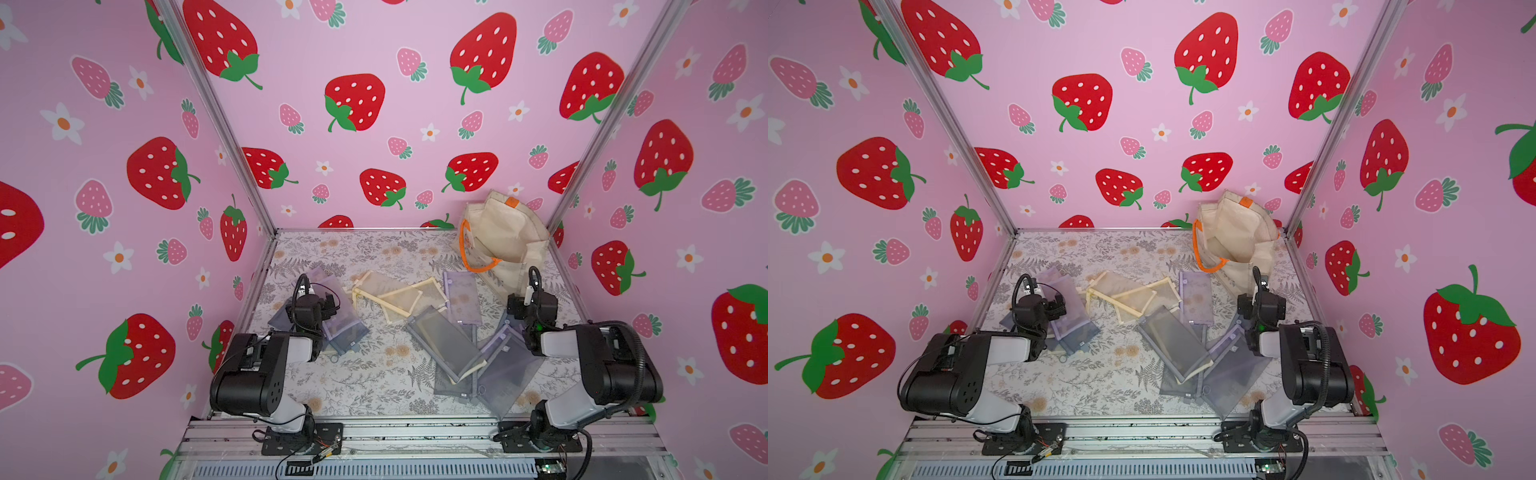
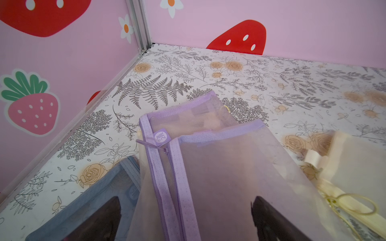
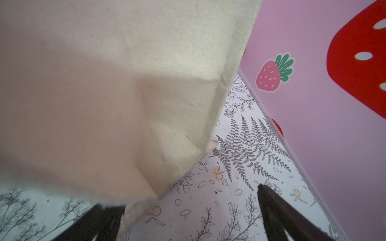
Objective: Put the pencil pouch into the canvas bag
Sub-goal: Pick up the pencil pouch.
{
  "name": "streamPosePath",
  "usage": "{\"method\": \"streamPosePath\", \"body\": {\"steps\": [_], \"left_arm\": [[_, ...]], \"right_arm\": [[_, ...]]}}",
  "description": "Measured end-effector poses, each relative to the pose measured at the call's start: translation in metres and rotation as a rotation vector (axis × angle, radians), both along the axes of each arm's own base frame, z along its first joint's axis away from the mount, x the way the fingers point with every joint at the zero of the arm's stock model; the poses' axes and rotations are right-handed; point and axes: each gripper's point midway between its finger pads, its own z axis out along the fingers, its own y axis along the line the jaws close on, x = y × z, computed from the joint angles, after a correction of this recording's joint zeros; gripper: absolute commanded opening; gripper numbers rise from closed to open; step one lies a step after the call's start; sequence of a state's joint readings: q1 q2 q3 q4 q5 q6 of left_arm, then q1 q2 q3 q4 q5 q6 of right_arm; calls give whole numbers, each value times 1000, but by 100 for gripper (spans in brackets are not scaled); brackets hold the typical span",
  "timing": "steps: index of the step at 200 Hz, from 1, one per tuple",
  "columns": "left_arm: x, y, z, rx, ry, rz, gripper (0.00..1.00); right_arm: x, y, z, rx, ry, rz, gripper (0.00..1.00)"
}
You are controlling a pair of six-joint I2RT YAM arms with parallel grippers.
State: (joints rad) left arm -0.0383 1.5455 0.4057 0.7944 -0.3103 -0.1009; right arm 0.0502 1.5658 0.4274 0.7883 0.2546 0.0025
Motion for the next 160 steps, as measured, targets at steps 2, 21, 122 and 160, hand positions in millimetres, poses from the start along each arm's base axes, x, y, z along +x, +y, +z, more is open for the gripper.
{"method": "streamPosePath", "body": {"steps": [2, 21, 122, 160], "left_arm": [[0, 0, 0, 0, 1, 0, 99], [-1, 0, 2, 1, 31, 2, 99], [-16, -77, 127, -158, 26, -62, 99], [-50, -146, 112, -308, 168, -253, 99]], "right_arm": [[0, 0, 0, -1, 4, 1, 99], [0, 2, 17, -6, -7, 4, 99], [-46, 31, 131, 144, -61, 33, 99], [-89, 76, 132, 217, 57, 222, 99]]}}
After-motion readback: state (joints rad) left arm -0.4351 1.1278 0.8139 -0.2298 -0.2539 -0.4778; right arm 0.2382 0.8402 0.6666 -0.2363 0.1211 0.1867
